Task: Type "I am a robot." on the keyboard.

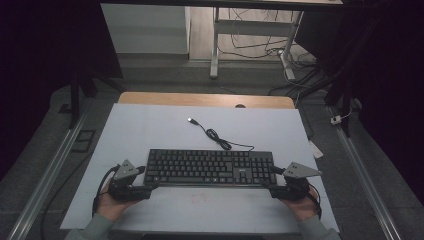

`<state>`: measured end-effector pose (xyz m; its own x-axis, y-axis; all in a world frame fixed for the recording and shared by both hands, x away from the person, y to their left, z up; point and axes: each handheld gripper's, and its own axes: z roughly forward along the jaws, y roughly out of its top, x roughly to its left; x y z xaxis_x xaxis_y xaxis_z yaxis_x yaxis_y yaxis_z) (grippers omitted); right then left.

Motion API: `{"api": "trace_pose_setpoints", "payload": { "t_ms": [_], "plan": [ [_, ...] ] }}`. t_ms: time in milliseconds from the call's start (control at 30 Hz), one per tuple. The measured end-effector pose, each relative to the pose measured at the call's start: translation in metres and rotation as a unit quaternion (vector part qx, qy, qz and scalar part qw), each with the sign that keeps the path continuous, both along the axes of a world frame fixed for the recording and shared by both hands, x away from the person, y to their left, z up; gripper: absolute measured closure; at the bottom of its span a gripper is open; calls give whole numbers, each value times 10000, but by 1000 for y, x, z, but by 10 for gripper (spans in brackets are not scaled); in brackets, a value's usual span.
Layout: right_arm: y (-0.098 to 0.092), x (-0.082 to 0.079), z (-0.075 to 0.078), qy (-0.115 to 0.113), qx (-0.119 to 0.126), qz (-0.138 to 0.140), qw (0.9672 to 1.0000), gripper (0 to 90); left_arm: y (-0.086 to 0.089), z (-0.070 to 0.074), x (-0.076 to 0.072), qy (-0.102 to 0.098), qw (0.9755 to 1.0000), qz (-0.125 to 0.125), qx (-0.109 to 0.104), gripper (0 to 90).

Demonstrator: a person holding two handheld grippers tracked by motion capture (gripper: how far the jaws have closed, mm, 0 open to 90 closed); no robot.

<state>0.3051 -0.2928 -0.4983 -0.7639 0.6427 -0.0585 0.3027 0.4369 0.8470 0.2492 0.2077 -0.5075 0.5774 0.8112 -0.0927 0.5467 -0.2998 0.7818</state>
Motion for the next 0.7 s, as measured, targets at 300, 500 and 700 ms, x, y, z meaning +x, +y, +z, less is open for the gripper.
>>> {"api": "trace_pose_setpoints", "payload": {
  "t_ms": [300,500,700],
  "plan": [
    [3,1,0,0,32,15,10000,344,1,0,-2,-1,10000,25,5,236],
    [3,1,1,18,70,12,10000,344,2,0,-1,7,10000,62,-7,239],
    [4,-1,2,37,109,6,9999,344,3,13,5,59,9999,147,-35,258]
  ]
}}
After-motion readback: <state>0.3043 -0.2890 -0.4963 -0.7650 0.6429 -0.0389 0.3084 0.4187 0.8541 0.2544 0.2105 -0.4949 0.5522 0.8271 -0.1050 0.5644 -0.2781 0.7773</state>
